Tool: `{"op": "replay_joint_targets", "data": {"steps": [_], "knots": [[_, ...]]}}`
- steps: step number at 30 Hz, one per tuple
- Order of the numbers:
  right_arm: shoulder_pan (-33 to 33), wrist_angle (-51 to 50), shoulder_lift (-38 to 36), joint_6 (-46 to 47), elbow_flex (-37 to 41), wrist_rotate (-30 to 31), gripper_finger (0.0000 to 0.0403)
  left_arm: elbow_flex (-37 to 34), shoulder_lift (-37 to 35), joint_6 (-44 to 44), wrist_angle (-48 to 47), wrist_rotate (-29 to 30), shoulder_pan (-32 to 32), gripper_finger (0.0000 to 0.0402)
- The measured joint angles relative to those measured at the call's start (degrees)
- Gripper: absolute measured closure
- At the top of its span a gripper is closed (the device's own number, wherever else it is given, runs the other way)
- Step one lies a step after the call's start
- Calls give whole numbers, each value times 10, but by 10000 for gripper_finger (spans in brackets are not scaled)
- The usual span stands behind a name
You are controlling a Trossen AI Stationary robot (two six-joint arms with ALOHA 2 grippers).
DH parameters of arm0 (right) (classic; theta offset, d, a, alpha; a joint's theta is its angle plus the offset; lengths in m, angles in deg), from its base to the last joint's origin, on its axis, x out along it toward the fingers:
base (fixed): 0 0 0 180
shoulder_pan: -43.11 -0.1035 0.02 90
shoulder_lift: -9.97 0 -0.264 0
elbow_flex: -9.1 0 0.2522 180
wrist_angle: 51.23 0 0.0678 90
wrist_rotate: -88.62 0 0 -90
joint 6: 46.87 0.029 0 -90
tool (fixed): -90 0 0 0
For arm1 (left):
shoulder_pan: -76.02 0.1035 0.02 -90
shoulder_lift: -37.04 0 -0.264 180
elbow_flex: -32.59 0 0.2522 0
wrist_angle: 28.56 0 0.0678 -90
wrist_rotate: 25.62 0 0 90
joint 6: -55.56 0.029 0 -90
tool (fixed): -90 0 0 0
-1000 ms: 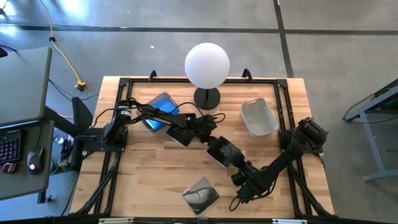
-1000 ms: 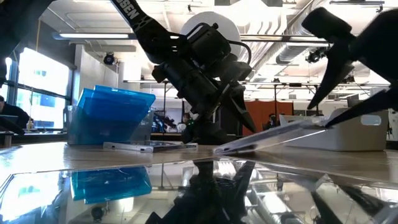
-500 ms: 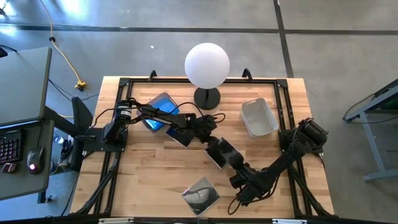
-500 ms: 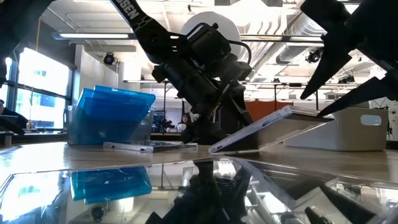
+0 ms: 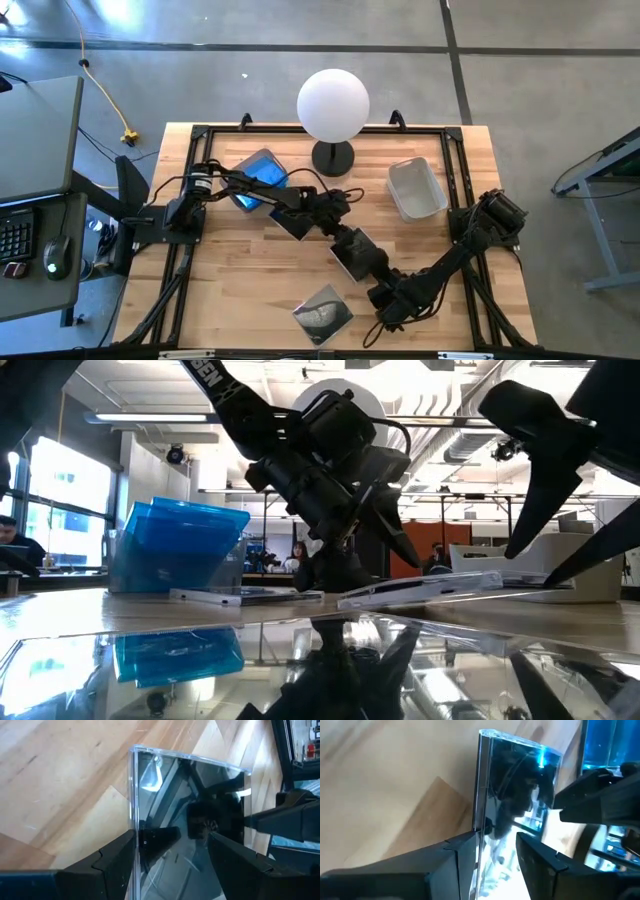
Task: Pick & place jewel cases by type
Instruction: Put the top right black CD case into the gray bin
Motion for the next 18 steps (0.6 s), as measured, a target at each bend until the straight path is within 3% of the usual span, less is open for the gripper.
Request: {"op": "replay_joint_targets", "data": {"steps": [5, 10, 14, 18], "knots": [[0, 55, 0, -2, 0, -16, 270, 1, 0, 0, -9, 3, -21, 160], [0, 173, 0, -59, 0, -45, 270, 2, 0, 0, -19, -10, -33, 160], [1, 253, 0, -91, -2, -48, 270, 3, -1, 5, -34, -47, -33, 160], [2, 267, 0, -120, -1, -74, 270, 3, -1, 23, -47, -77, -34, 160]]}}
